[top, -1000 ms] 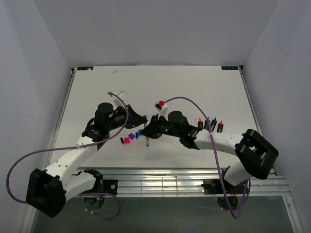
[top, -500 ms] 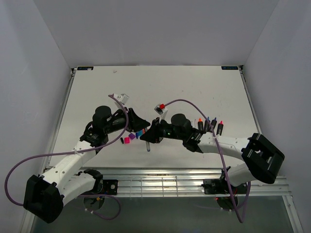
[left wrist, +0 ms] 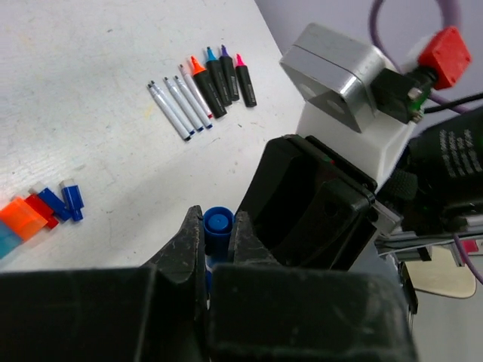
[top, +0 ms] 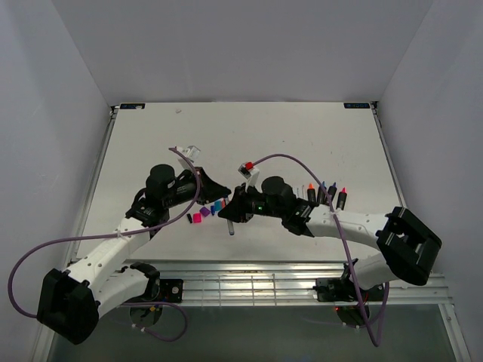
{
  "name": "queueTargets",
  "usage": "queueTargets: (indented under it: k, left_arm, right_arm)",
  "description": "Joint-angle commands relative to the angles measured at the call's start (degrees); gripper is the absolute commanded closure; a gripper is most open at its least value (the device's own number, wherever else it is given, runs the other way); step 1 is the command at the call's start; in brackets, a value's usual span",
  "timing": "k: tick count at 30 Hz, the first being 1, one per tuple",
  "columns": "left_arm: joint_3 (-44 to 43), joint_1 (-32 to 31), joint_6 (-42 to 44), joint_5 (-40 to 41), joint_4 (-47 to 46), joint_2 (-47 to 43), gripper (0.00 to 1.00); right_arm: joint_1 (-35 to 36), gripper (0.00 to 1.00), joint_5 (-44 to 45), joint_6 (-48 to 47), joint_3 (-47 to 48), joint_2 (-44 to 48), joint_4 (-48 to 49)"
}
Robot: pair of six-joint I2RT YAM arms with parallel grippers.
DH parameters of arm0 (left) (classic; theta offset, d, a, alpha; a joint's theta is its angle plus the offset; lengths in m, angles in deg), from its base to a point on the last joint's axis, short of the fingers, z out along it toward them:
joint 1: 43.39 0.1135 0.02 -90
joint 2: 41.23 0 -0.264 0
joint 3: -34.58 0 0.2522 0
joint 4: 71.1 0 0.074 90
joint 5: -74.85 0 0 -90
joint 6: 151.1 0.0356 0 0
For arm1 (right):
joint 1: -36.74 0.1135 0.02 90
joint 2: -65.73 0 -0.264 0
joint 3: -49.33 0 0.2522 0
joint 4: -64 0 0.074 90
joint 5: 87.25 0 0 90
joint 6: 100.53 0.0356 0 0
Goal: Open the pen caps
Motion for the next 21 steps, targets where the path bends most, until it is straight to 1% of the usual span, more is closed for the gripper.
queueTargets:
  k: [1,2,3,4,5,6,7,8,9,10,11,12,13,14,15,16,17,18,19,20,21]
  left_arm:
    - [-1.7,0.0,-2.8,3.6,3.8,1.4,1.0]
    - [-2.3,0.0,-3.1,4.6,4.6,2.0,1.0]
    - [-3.9,0.0,-3.7,7.2,7.0,2.8,1.0]
    - [-4.9,0.0,-4.0,8.8,10.2,3.4,1.0]
    - [-6.2,0.0,-5.8,10.9,12.5,4.1,1.0]
    - [-7.7,0.1,-7.0,13.1,14.4,5.1,1.0]
    - [-10.1,0.4,-8.0,14.5,15.2,6.8,1.0]
    - [-11.3,0.4,-9.3,14.9,15.2,7.7,1.0]
    - [-12.3,0.5,-9.8,15.5,15.2,8.5,1.0]
    - [-14.7,0.8,-10.1,16.6,15.7,9.9,1.0]
    - [-15.8,1.2,-10.4,17.3,16.2,10.4,1.0]
    - [-16.7,1.5,-10.3,17.7,16.3,10.8,1.0]
    - [-17.6,2.4,-10.1,17.8,16.4,11.0,1.0]
    - [-18.8,2.9,-9.9,17.5,16.4,11.2,1.0]
    - [-19.0,3.4,-8.4,17.1,16.0,11.0,1.0]
    - [-19.1,4.7,-7.9,16.8,16.0,10.6,1.0]
    - [-18.4,5.3,-7.4,16.0,15.7,9.5,1.0]
    - [-18.0,6.1,-6.5,15.2,15.2,8.9,1.0]
    - [-17.5,7.8,-5.4,14.8,15.5,8.2,1.0]
    - [-16.3,8.6,-4.6,13.8,15.5,7.5,1.0]
    - [-15.8,9.6,-3.7,13.3,15.7,6.0,1.0]
  right_arm:
    - [3.3,0.92,15.3,-6.9,6.8,-0.3,-13.6]
    - [4.7,0.92,21.7,-8.9,9.1,-0.7,-18.6]
    - [6.0,0.92,34.8,-11.5,13.8,-2.3,-23.5]
    - [8.9,0.92,42.0,-12.3,16.2,-3.4,-32.7]
    - [10.3,0.92,48.7,-12.8,18.8,-5.0,-37.6]
    - [11.5,0.92,61.5,-12.8,24.5,-9.4,-42.8]
    - [13.0,0.92,66.6,-10.8,27.4,-11.9,-53.8]
    - [13.5,0.92,70.8,-7.9,30.4,-14.5,-60.4]
    - [13.8,0.92,76.2,-5.0,35.6,-19.5,-66.0]
    - [14.1,0.92,77.8,-0.7,37.2,-21.5,-74.0]
    - [14.3,0.92,78.8,1.1,38.4,-23.8,-76.6]
    - [14.3,0.92,78.2,1.6,39.0,-23.8,-77.1]
    - [14.5,0.92,76.8,0.7,37.2,-23.2,-75.7]
    - [14.5,0.92,75.3,-3.5,35.2,-22.0,-68.9]
    - [14.4,0.92,69.7,-6.6,32.7,-17.8,-63.8]
    - [13.6,0.92,65.5,-10.0,26.2,-15.1,-58.1]
    - [12.8,0.92,61.0,-13.3,23.2,-9.8,-53.1]
    - [11.4,0.92,50.3,-13.9,20.3,-7.2,-45.1]
    - [7.9,0.92,43.9,-14.5,17.2,-4.6,-41.0]
    - [6.0,0.92,37.9,-15.0,10.9,0.0,-36.8]
    - [3.9,0.92,25.0,-15.2,8.1,1.8,-29.6]
